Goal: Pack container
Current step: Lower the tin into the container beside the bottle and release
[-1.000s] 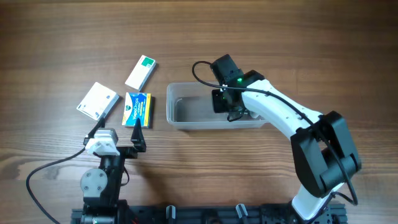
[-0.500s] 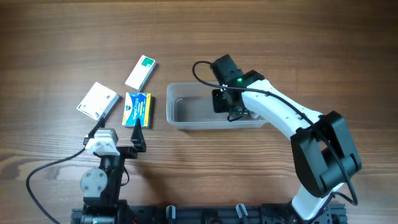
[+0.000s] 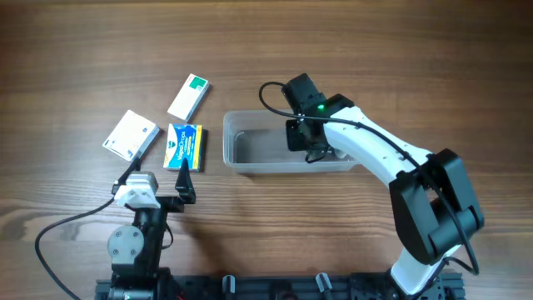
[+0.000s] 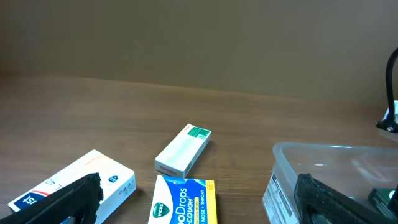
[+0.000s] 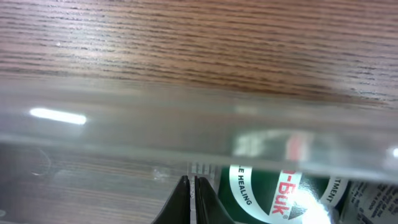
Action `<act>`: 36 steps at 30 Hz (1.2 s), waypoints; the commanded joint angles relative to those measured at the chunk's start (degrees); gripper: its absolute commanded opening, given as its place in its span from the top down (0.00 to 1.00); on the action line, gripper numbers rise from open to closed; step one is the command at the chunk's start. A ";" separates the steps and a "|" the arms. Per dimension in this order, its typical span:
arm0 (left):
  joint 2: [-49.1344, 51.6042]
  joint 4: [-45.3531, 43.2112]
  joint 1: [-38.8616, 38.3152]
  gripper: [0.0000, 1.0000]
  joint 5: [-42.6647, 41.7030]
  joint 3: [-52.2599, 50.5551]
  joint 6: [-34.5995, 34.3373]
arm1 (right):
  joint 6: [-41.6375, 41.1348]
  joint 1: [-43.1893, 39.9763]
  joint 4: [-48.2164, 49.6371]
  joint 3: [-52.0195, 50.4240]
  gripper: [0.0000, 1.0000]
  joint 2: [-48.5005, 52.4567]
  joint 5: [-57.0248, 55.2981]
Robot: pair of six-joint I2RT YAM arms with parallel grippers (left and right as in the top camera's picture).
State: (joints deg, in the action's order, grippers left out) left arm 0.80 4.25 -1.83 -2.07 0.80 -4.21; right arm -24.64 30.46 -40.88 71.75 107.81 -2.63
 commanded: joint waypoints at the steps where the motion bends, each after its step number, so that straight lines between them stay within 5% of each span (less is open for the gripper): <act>1: -0.42 -0.09 -0.31 0.00 -0.90 -0.48 -0.59 | -1.03 0.04 -0.09 -0.26 0.96 0.74 -1.22; 36: -0.42 -0.09 -0.31 0.00 -0.90 -0.48 -0.59 | -2.32 0.09 -1.36 2.16 0.93 4.04 -3.23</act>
State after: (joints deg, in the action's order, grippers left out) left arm 0.80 4.25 -1.83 -2.04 0.80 -4.21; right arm -25.93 30.46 -41.47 72.16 110.59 -6.46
